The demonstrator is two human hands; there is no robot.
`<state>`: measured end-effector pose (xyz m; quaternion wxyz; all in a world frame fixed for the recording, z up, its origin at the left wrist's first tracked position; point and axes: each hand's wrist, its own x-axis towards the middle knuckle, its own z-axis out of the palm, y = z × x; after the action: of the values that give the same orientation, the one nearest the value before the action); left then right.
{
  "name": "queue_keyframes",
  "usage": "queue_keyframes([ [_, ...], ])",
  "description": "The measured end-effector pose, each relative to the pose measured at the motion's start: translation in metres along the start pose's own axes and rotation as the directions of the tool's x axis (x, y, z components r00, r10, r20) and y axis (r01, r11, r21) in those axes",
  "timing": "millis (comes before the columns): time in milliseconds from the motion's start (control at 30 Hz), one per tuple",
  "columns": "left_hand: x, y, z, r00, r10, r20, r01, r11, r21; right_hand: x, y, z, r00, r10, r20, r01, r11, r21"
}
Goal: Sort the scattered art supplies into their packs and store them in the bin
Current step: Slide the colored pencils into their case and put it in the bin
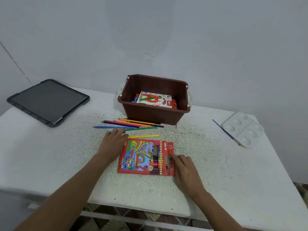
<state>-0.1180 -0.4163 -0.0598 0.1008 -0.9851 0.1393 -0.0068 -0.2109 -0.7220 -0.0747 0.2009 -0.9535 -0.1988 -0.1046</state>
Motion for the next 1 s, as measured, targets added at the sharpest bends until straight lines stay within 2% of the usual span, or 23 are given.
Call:
queue_keyframes([
  [233, -0.002, -0.004, -0.004, 0.997, -0.08, -0.015, 0.08, 0.996, -0.029, 0.0, -0.003, -0.003, 0.999, 0.019, 0.029, -0.019, 1.0, 0.011],
  [300, -0.002, -0.004, -0.002, 0.993, -0.111, -0.042, 0.105, 0.986, -0.126, 0.001, -0.004, -0.006, 0.999, 0.02, 0.026, -0.021, 0.999, 0.034],
  [367, -0.003, 0.0, -0.004, 0.981, -0.149, -0.122, 0.102, 0.939, -0.327, 0.005, -0.005, -0.009, 1.0, 0.025, 0.018, -0.026, 0.998, 0.053],
  [433, -0.005, 0.007, -0.013, 0.956, -0.22, -0.194, 0.076, 0.824, -0.561, 0.009, -0.007, -0.012, 0.999, 0.042, -0.007, -0.041, 0.997, 0.064],
  [533, -0.006, 0.02, -0.027, 0.942, -0.273, -0.195, 0.032, 0.652, -0.758, 0.016, -0.007, -0.014, 0.992, 0.103, -0.066, -0.097, 0.991, 0.093],
  [633, -0.008, 0.038, -0.041, 0.954, -0.289, -0.078, 0.042, 0.389, -0.92, 0.025, -0.012, -0.017, 0.987, 0.112, -0.115, -0.099, 0.988, 0.115],
  [733, -0.013, 0.055, -0.051, 0.969, -0.241, 0.057, 0.084, 0.103, -0.991, 0.037, -0.022, -0.02, 0.987, 0.079, -0.14, -0.061, 0.99, 0.129],
  [867, -0.02, 0.072, -0.058, 0.987, -0.114, 0.116, 0.109, -0.067, -0.992, 0.045, -0.033, -0.022, 0.991, 0.037, -0.131, -0.017, 0.989, 0.147],
  [1000, -0.026, 0.08, -0.053, 0.988, -0.055, 0.146, 0.138, -0.119, -0.983, 0.045, -0.037, -0.021, 0.989, -0.017, -0.144, 0.037, 0.99, 0.138],
])
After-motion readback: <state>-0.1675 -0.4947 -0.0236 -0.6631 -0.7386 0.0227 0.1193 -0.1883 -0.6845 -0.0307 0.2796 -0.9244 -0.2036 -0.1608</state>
